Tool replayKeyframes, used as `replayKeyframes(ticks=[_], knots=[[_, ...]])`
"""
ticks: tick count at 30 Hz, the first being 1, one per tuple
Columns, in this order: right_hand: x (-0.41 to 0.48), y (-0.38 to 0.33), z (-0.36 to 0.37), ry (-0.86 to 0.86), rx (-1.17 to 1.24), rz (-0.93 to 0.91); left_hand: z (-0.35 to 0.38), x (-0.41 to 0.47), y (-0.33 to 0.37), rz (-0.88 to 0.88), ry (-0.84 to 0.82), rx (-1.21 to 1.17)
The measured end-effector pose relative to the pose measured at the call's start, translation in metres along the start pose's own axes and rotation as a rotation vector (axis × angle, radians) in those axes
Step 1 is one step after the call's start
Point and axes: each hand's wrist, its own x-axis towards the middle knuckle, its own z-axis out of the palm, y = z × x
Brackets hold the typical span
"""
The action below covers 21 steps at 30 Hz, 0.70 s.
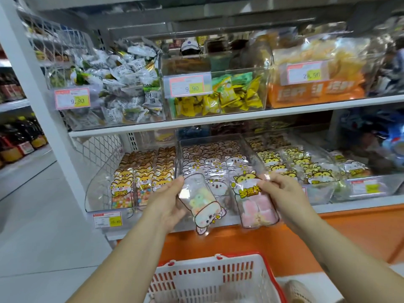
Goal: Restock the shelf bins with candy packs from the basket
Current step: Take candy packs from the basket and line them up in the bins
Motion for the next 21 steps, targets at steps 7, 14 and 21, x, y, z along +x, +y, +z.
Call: replayKeyframes(ticks=[7, 14, 21], knots=[[-0.039, 0.016, 0.004, 0.158, 0.412, 0.264, 0.021, 0.01, -0.022, 0.02, 0.1, -0.225], [-0.047, 0.022, 0.007, 0.083, 0.533, 0.343, 0.065, -0.017, -0.08, 0.147, 0.12, -0.083], [-0.051, 0.033, -0.005, 0.289, 0.513, 0.351, 0.073, -0.02, -0.136, 0.22, 0.233, 0.245]])
